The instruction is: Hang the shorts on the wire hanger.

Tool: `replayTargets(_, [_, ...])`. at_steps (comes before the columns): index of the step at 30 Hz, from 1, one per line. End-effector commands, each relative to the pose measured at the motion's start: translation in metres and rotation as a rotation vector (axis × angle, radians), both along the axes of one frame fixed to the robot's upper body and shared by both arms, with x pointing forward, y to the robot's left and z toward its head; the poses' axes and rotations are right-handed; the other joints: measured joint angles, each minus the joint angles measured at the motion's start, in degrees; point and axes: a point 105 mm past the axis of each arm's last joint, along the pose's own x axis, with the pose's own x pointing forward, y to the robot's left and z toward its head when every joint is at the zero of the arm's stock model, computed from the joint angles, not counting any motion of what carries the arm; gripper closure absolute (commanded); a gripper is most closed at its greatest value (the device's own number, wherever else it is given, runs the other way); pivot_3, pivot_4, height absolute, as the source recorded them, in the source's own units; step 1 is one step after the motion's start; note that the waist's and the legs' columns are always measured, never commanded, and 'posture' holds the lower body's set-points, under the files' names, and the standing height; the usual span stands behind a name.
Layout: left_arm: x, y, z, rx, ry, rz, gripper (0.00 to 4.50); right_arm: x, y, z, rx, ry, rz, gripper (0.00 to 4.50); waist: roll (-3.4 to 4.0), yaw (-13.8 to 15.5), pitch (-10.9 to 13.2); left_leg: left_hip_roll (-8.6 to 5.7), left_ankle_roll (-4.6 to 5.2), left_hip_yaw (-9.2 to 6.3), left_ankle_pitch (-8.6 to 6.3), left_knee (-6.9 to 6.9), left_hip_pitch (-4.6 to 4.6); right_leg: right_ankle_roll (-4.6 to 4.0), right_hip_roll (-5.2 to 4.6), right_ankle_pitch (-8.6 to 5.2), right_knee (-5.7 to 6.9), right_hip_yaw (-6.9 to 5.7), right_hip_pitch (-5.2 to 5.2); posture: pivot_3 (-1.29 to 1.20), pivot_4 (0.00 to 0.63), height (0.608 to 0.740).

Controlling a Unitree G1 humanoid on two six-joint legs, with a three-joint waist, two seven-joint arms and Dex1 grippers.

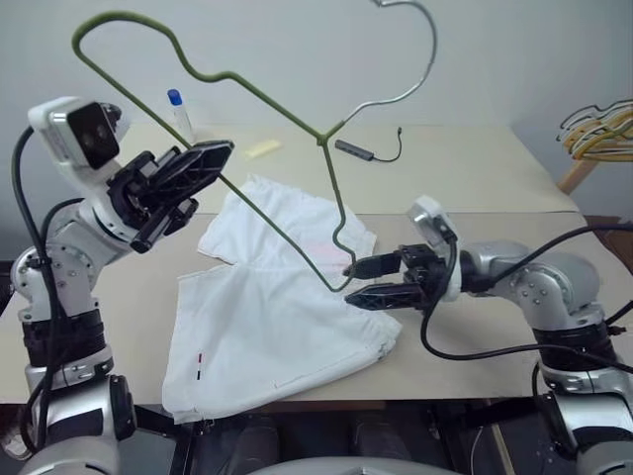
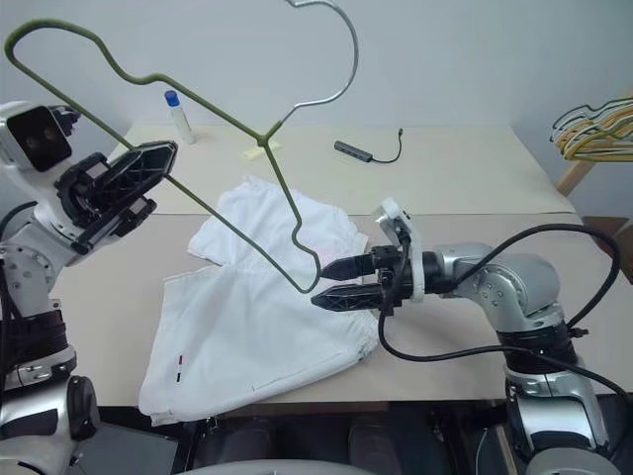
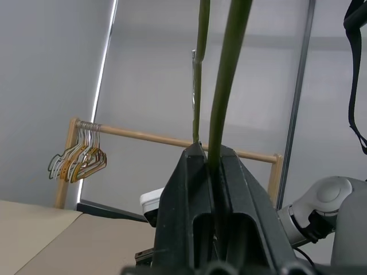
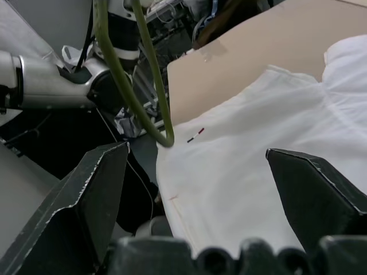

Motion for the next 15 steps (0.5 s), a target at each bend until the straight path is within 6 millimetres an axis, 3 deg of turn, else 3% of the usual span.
replayTargets(1, [-0.005, -0.0026, 0.0065, 0.001, -0.054, 0.005, 4.5, -0.0061, 0.0074, 0.0176, 0.016, -0.063, 0.031, 0.01, 0.0, 0.03, 0.0, 0.0, 0.0, -0.01, 0.0, 0.0, -0.01, -0.05, 0.0, 0.03, 0.0, -0.01, -0.01, -0.02, 0.0, 0.74])
replayTargets(5, [-0.004, -0.0034, 0.0033, 0.004, -0.046, 0.007, 4.5, -0.0042, 0.0113, 0.0197, 0.018, -0.059, 0.018, 0.01, 0.0, -0.01, 0.0, 0.0, 0.0, 0.0, 0.0, 0.0, -0.03, -0.05, 0.01, 0.03, 0.01, 0.0, -0.04, -0.02, 0.0, 0.74])
replayTargets(8, [-0.0041, -0.0044, 0.001, 0.007, -0.05, 0.006, 4.5, -0.004, 0.0124, 0.0222, 0.022, -0.076, 0.016, 0.55, 0.0, -0.04, 0.0, 0.0, 0.0, 0.0, 0.0, 0.0, -0.03, -0.05, 0.01, 0.03, 0.02, 0.0, -0.05, -0.02, 0.0, 0.74])
replayTargets(15, [-0.0005, -0.006, -0.0025, 0.004, -0.049, 0.014, 4.5, -0.0023, 0.0138, 0.0253, 0.015, -0.094, 0.0, 2.97, 0.0, -0.07, 0.0, 0.0, 0.0, 0.0, 0.0, 0.0, -0.04, -0.06, 0.01, 0.03, 0.02, 0.0, -0.05, -0.03, 0.0, 0.74])
